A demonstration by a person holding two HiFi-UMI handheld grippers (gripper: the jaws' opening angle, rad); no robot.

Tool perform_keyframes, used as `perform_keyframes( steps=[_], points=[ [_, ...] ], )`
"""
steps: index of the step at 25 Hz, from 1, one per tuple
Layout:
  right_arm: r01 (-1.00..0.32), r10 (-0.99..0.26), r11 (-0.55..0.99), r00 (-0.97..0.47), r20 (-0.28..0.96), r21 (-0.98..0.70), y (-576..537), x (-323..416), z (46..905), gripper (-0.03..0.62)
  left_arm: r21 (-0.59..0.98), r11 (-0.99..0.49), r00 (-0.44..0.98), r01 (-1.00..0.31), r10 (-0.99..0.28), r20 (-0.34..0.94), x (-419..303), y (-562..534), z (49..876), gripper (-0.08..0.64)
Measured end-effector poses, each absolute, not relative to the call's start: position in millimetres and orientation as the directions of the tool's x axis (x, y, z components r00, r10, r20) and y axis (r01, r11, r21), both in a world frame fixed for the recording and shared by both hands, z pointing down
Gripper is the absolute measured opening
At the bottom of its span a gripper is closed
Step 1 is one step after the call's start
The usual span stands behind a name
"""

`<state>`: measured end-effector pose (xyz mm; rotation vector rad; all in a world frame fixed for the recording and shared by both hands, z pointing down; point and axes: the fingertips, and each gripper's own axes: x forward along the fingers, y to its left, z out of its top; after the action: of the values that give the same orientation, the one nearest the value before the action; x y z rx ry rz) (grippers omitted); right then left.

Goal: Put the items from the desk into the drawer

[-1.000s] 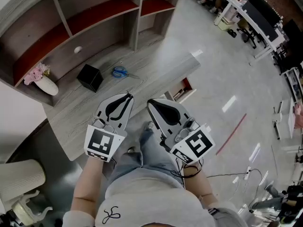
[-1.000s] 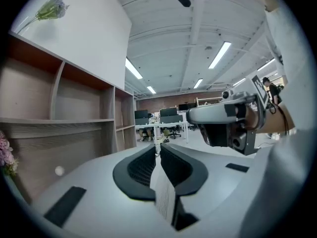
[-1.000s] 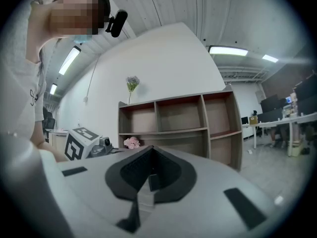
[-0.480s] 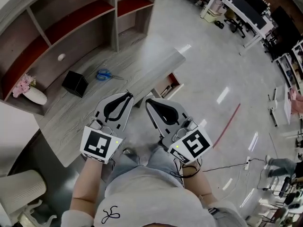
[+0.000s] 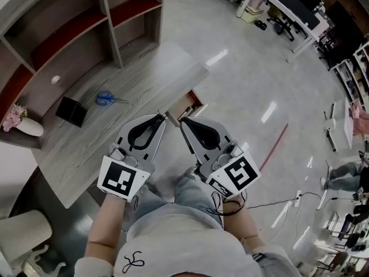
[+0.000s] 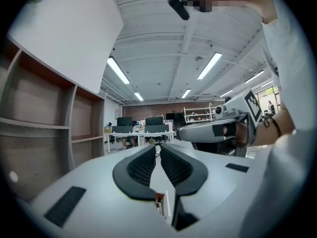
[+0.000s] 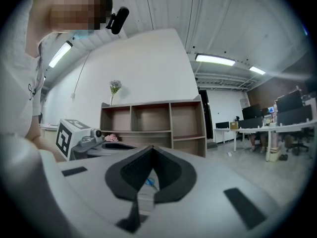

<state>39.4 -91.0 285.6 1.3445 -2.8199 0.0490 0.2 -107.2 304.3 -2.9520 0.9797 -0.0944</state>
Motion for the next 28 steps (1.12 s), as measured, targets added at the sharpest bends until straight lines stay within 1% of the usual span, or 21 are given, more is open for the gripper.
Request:
perform_keyframes(
  steps=[16,23,28],
  points=[
    [-0.76,-0.758,0.65,-0.65,0.041,-0.025,-122.0,161.1,295.8,0.008,-0.042,-0.793,0.794,-0.608,-0.608,0.011,116.9,-124.1,309.9,0.038],
    [-0.737,-0.736,0.674,-0.676,0.039,-0.06,-136.9,191.7,313.4,0.008,-0.056,-0.77,0.77,-0.636,-0.638,0.024,145.8,-132.7,330.7,0.038],
    [-0.717,-0.716,0.693,-0.697,0.043,-0.083,-151.2,201.2,328.7,0.008,-0.07,-0.752,0.75,-0.656,-0.66,0.057,157.0,-147.5,358.1,0.038]
  ],
)
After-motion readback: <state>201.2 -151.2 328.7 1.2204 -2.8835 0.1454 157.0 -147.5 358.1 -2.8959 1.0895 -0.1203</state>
